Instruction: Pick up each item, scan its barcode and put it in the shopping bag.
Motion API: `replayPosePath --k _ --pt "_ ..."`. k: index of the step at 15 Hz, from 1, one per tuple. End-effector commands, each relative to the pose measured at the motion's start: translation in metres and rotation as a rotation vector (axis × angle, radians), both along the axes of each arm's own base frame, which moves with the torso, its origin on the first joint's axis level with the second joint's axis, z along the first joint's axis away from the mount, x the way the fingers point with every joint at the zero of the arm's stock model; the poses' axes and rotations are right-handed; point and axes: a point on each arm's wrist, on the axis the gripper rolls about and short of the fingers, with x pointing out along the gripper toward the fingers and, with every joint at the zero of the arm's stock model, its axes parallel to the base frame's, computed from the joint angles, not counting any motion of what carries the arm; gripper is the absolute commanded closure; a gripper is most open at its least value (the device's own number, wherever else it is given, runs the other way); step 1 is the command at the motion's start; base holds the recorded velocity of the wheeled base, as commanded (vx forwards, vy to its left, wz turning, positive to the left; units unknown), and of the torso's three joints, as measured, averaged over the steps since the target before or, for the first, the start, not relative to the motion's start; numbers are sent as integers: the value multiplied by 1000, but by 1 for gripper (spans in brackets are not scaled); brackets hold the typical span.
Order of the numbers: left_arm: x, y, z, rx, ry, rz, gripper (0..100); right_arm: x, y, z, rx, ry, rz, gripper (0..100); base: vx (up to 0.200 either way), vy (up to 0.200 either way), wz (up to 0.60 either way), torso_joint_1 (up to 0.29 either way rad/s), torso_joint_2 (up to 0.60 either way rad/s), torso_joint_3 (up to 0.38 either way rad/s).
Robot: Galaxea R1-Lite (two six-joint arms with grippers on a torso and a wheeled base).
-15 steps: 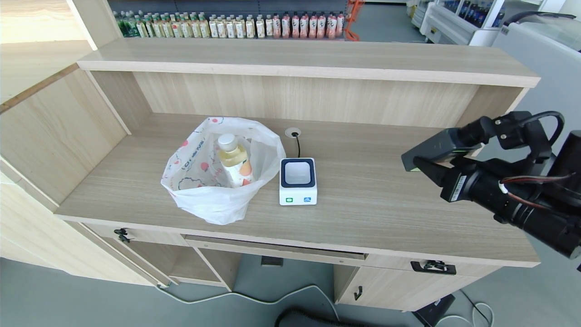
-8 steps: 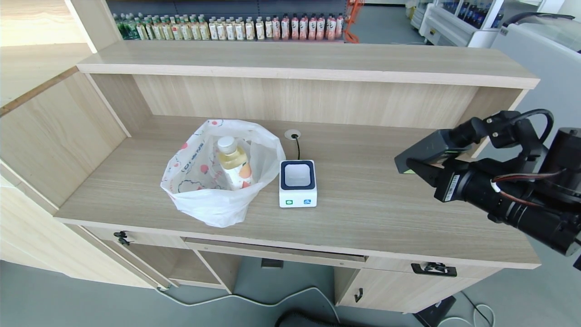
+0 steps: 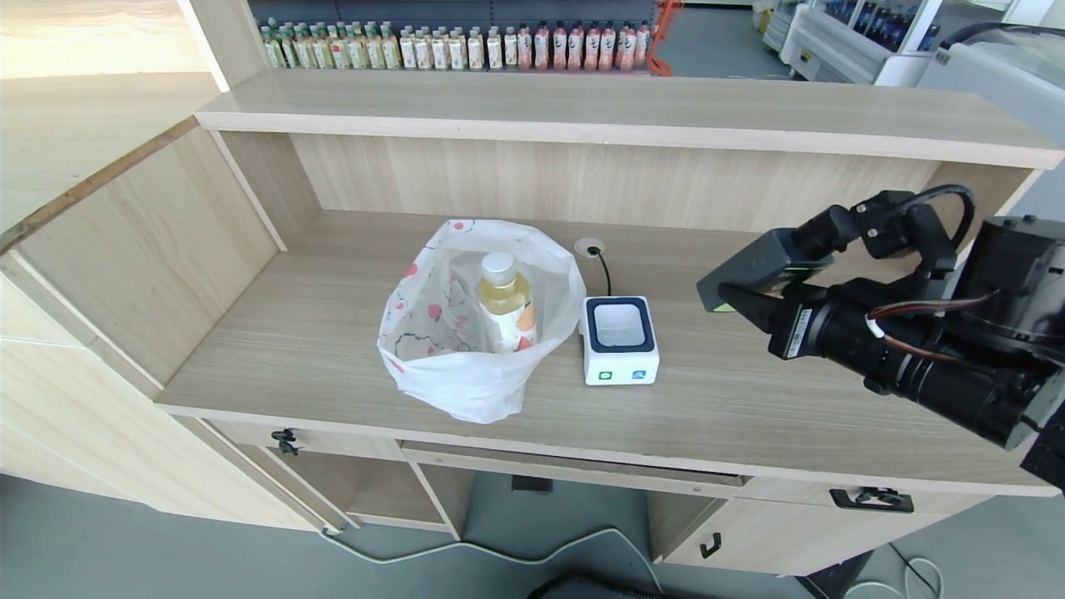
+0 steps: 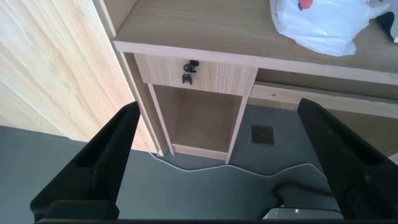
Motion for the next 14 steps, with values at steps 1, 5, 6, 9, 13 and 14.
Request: replayPosePath --k 1,5,6,9,13,14 --pt "0 0 0 -1 0 0 0 13 6 0 -1 0 -2 100 0 0 0 0 0 0" --pt "0 0 0 1 0 0 0 31 13 -4 -17 41 -4 100 0 150 0 -3 3 2" --pt "0 0 0 1 0 0 0 34 14 -8 -22 59 -6 100 0 0 0 0 0 0" --pt "0 0 0 -1 0 0 0 49 23 -14 -37 101 2 100 0 0 0 0 0 0" --pt "0 0 0 -1 0 0 0 49 43 -13 -24 169 30 100 0 0 0 0 0 0" --pt "0 0 0 -1 0 0 0 49 44 -15 -27 175 26 100 0 0 0 0 0 0"
